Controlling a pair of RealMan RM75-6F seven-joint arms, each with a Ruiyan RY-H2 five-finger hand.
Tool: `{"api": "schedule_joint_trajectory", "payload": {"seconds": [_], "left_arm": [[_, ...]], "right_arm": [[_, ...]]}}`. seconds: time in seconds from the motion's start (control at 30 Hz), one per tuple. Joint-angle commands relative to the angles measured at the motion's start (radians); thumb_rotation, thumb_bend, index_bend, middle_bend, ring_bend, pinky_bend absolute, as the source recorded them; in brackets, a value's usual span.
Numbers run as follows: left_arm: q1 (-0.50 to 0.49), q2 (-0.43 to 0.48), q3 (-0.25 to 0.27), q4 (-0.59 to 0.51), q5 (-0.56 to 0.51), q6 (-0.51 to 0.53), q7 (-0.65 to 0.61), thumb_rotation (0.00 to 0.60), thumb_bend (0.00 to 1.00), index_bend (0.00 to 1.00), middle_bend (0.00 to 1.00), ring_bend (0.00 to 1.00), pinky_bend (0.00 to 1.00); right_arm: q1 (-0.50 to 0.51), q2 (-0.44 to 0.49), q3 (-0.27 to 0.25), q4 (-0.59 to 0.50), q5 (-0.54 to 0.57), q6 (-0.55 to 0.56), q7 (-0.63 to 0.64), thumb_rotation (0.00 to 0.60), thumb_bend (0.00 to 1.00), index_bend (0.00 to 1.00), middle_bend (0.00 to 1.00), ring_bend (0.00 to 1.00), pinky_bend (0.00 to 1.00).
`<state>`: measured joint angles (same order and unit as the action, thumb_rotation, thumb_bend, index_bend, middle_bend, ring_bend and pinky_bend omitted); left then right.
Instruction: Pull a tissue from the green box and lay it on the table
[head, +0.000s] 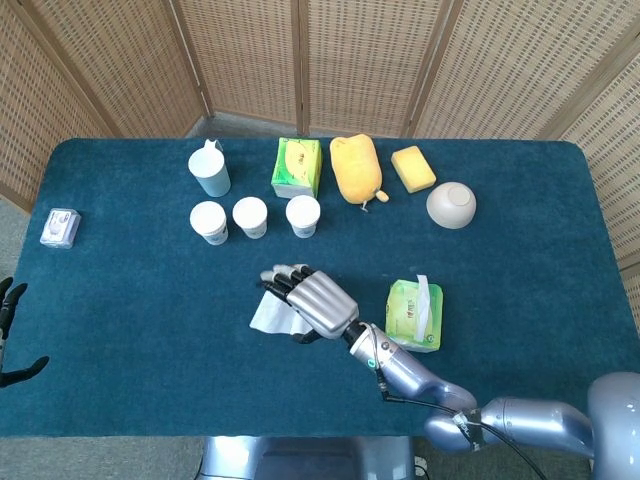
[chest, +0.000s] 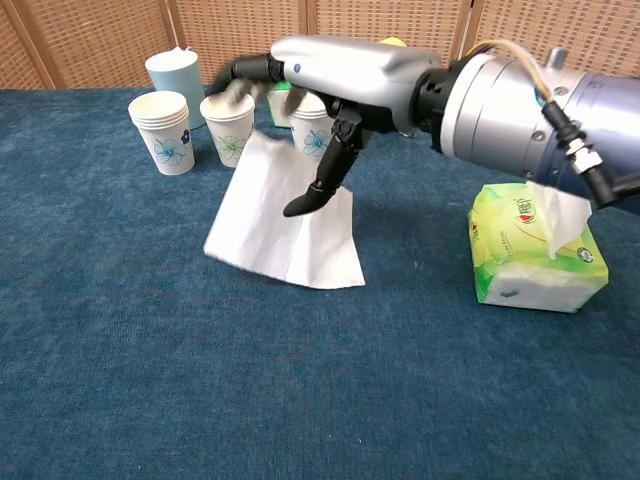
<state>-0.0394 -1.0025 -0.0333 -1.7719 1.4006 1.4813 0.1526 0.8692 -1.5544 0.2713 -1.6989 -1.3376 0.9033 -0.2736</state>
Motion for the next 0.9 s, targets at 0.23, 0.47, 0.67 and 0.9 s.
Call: {"api": "schedule_joint_trajectory", "payload": {"seconds": [0.23,0.47,0.67,0.9], "left_arm": [[-0.004,-0.004,0.005,-0.002,0.006,-0.01,0.005,0.6,0.0,0.0,0.0,0.0,0.0],[-0.003,-0.004,0.009,-0.009,0.015,-0.008,0.008,0.6,0.0,0.0,0.0,0.0,0.0],[-0.001,-0.004,0.014,-0.015,0.028,-0.005,0.013,0.6,0.0,0.0,0.0,0.0,0.0],[-0.003,-0.007,0.025,-0.023,0.065,0.002,0.031,0.6,0.0,0.0,0.0,0.0,0.0]], "right_arm": [[-0.051,0.078,-0.023,-0.012,-0.071,0.112,0.04,0.6,0.0,0.0,0.0,0.0,0.18],[-0.173,0.162,-0.104,0.106,-0.248,0.328,0.166,0.6,0.0,0.0,0.0,0.02,0.21],[-0.286,0.277,-0.159,0.1,-0.258,0.43,0.195,0.6,0.0,0.0,0.0,0.01,0.21],[-0.455,0.401,-0.223,0.027,-0.119,0.486,0.121,0.6,0.0,0.0,0.0,0.0,0.17]]}}
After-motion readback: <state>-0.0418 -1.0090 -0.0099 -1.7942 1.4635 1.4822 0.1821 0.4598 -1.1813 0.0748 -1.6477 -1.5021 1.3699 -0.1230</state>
